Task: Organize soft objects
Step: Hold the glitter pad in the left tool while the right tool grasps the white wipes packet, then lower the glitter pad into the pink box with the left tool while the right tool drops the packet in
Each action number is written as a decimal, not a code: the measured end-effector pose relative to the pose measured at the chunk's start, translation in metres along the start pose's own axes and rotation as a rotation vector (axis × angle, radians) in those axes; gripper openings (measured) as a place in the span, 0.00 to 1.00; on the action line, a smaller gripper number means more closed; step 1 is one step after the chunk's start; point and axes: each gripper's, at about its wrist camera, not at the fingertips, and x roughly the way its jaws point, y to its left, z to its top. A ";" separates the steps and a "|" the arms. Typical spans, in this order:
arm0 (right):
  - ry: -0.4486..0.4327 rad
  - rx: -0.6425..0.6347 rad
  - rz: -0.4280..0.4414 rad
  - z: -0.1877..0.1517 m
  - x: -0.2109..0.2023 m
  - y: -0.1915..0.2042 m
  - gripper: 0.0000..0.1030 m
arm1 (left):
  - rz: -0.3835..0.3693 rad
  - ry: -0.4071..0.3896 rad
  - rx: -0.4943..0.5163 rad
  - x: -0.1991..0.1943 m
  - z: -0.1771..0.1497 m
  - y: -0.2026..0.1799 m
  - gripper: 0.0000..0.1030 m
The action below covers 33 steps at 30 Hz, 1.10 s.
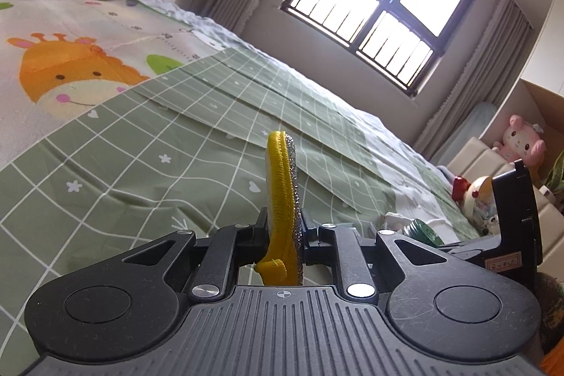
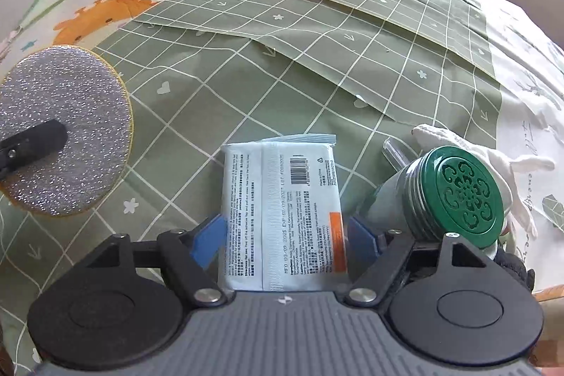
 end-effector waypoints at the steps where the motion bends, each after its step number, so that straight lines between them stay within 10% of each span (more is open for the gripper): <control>1: 0.015 0.009 0.004 0.001 0.003 0.001 0.80 | -0.003 -0.001 -0.006 0.000 -0.001 0.002 0.17; 8: 0.074 0.104 0.246 0.003 0.008 -0.007 0.86 | -0.009 -0.008 -0.006 -0.003 -0.002 0.004 0.17; 18: 0.094 -0.083 0.204 -0.001 0.015 0.020 0.85 | 0.059 0.025 0.050 0.001 0.005 -0.003 0.17; 33: -0.270 0.040 0.212 0.000 -0.170 -0.075 0.72 | -0.121 -0.100 0.108 0.012 0.081 -0.110 0.17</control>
